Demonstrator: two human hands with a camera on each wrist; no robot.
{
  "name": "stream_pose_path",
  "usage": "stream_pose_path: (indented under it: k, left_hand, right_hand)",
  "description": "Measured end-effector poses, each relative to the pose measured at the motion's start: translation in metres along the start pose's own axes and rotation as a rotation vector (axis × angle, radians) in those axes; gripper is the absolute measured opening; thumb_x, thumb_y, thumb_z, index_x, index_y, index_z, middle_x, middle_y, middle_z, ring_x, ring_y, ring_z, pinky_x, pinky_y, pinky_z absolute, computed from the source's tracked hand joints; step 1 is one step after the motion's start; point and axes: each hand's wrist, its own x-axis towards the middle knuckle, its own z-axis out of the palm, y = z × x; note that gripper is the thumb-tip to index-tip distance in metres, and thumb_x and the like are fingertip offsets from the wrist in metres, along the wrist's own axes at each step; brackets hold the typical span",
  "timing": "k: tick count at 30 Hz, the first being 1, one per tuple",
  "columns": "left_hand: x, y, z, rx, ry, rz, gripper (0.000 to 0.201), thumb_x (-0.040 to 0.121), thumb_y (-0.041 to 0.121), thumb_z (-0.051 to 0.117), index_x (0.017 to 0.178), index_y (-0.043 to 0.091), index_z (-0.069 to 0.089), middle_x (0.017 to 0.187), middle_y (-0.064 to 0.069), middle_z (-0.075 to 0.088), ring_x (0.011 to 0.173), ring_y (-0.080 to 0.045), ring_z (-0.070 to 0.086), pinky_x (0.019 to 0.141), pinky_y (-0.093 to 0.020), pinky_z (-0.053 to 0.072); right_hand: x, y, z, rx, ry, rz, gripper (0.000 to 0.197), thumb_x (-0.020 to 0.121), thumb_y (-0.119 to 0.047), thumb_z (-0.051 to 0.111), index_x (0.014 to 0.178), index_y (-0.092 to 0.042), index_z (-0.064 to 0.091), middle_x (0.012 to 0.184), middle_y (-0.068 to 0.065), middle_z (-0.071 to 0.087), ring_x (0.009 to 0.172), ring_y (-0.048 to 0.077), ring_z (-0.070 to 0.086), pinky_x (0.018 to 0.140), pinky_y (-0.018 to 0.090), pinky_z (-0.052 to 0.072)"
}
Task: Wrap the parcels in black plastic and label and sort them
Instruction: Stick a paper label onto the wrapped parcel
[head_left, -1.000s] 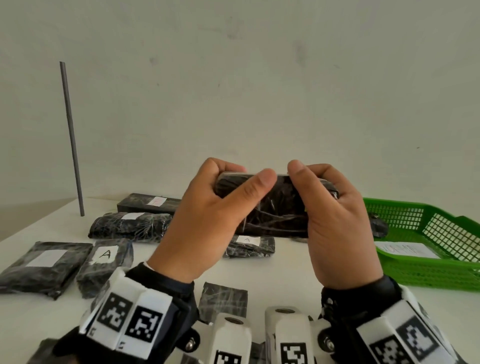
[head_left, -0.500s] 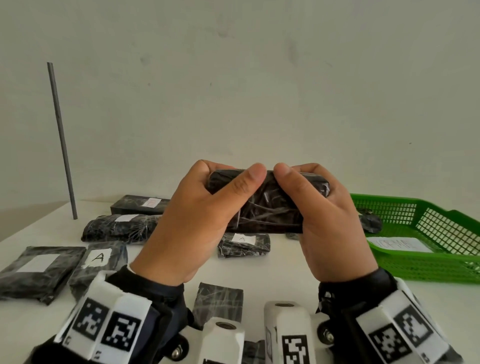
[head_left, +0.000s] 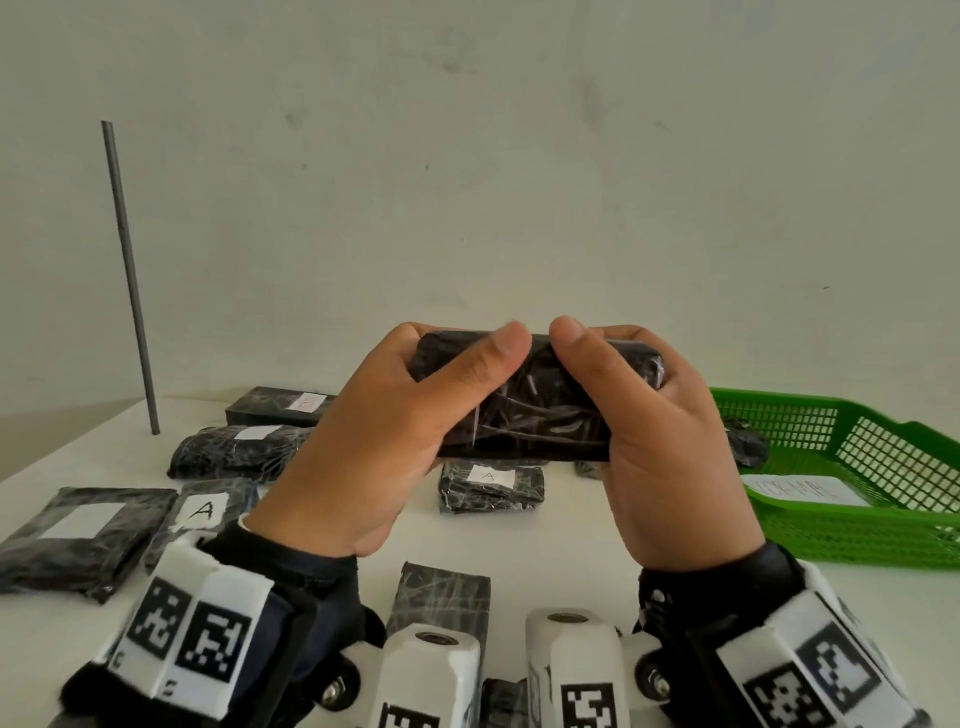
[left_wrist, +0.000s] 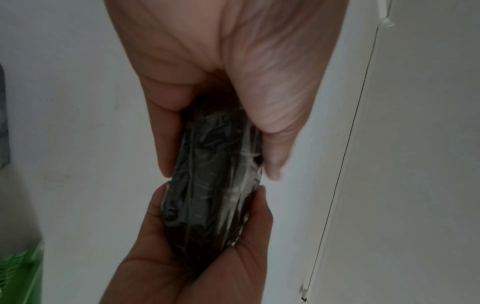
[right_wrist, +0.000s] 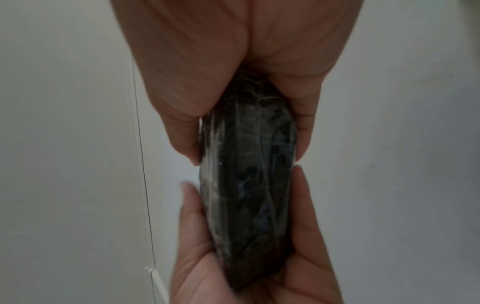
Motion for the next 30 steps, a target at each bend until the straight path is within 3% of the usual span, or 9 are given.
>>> stream_pose_path:
  k: [4, 9, 14, 18, 20, 23, 27, 28, 30]
  left_hand:
    - [0.002, -0.003, 0.0, 0.004, 0.048, -0.007, 0.058, 0.066, 0.05, 0.072, 0.104, 0.007, 0.067, 0.09, -0.002, 0.08, 0.09, -0.016, 0.078, 0.073, -0.023, 0.059]
    - [0.0, -0.002, 0.001, -0.062, 0.037, -0.042, 0.055, 0.063, 0.046, 0.071, 0.102, 0.007, 0.065, 0.084, 0.0, 0.079, 0.083, -0.013, 0.078, 0.067, -0.02, 0.059]
    - [0.002, -0.005, 0.0, -0.093, 0.103, -0.055, 0.057, 0.065, 0.037, 0.073, 0.111, 0.005, 0.062, 0.088, -0.001, 0.081, 0.082, -0.012, 0.079, 0.063, -0.021, 0.059]
    - [0.001, -0.003, 0.0, -0.073, 0.115, -0.079, 0.072, 0.06, 0.049, 0.073, 0.117, 0.006, 0.063, 0.092, -0.001, 0.08, 0.087, -0.013, 0.078, 0.067, -0.021, 0.06]
    - [0.002, -0.002, -0.002, -0.051, 0.143, -0.072, 0.075, 0.062, 0.049, 0.072, 0.121, 0.004, 0.061, 0.095, -0.002, 0.081, 0.089, -0.014, 0.079, 0.066, -0.022, 0.06]
    - [0.003, -0.001, -0.003, -0.081, 0.145, -0.075, 0.071, 0.067, 0.044, 0.071, 0.122, 0.001, 0.061, 0.092, -0.003, 0.081, 0.085, -0.013, 0.079, 0.063, -0.021, 0.059]
    - [0.003, -0.001, -0.004, -0.11, 0.129, -0.095, 0.069, 0.071, 0.044, 0.067, 0.124, 0.0, 0.061, 0.091, -0.003, 0.08, 0.084, -0.012, 0.078, 0.064, -0.022, 0.06]
    - [0.004, -0.001, -0.005, -0.094, 0.137, -0.089, 0.068, 0.072, 0.044, 0.067, 0.124, 0.001, 0.061, 0.093, -0.002, 0.08, 0.086, -0.013, 0.078, 0.065, -0.022, 0.06]
    - [0.004, -0.003, -0.006, -0.059, 0.147, -0.074, 0.066, 0.073, 0.045, 0.067, 0.124, 0.004, 0.061, 0.097, -0.003, 0.08, 0.09, -0.014, 0.078, 0.067, -0.023, 0.06]
  right_hand:
    - [0.0, -0.002, -0.001, 0.018, -0.005, 0.018, 0.06, 0.075, -0.04, 0.08, 0.11, 0.006, 0.065, 0.093, 0.015, 0.08, 0.089, 0.03, 0.08, 0.079, 0.038, 0.063]
    - [0.002, 0.001, -0.004, 0.034, -0.02, 0.054, 0.063, 0.075, -0.038, 0.085, 0.115, 0.006, 0.064, 0.1, 0.018, 0.08, 0.096, 0.033, 0.079, 0.088, 0.046, 0.062]
    - [0.003, 0.003, -0.008, 0.053, -0.056, 0.076, 0.056, 0.081, -0.034, 0.087, 0.118, 0.002, 0.065, 0.105, 0.016, 0.08, 0.1, 0.03, 0.078, 0.086, 0.039, 0.063]
    - [0.005, 0.005, -0.008, 0.062, -0.056, 0.065, 0.058, 0.078, -0.034, 0.08, 0.12, 0.004, 0.065, 0.108, 0.017, 0.079, 0.103, 0.031, 0.078, 0.09, 0.041, 0.062]
    - [0.006, 0.007, -0.007, 0.054, -0.055, 0.069, 0.059, 0.081, -0.039, 0.084, 0.122, 0.0, 0.065, 0.11, 0.015, 0.079, 0.104, 0.028, 0.077, 0.084, 0.034, 0.061]
    - [0.007, 0.011, -0.006, 0.046, -0.043, 0.079, 0.056, 0.083, -0.042, 0.076, 0.123, -0.004, 0.066, 0.113, 0.015, 0.078, 0.105, 0.025, 0.076, 0.076, 0.022, 0.057]
    - [0.008, 0.017, -0.004, 0.131, -0.036, 0.067, 0.058, 0.085, -0.037, 0.079, 0.125, 0.003, 0.063, 0.114, 0.02, 0.077, 0.108, 0.033, 0.075, 0.089, 0.039, 0.06]
    - [0.009, 0.018, -0.003, 0.149, -0.033, 0.068, 0.061, 0.082, -0.035, 0.08, 0.126, 0.003, 0.063, 0.114, 0.02, 0.077, 0.108, 0.033, 0.076, 0.089, 0.04, 0.06]
    - [0.009, 0.017, -0.003, 0.132, -0.055, 0.067, 0.06, 0.077, -0.033, 0.082, 0.123, 0.0, 0.064, 0.109, 0.015, 0.079, 0.1, 0.026, 0.078, 0.08, 0.03, 0.061]
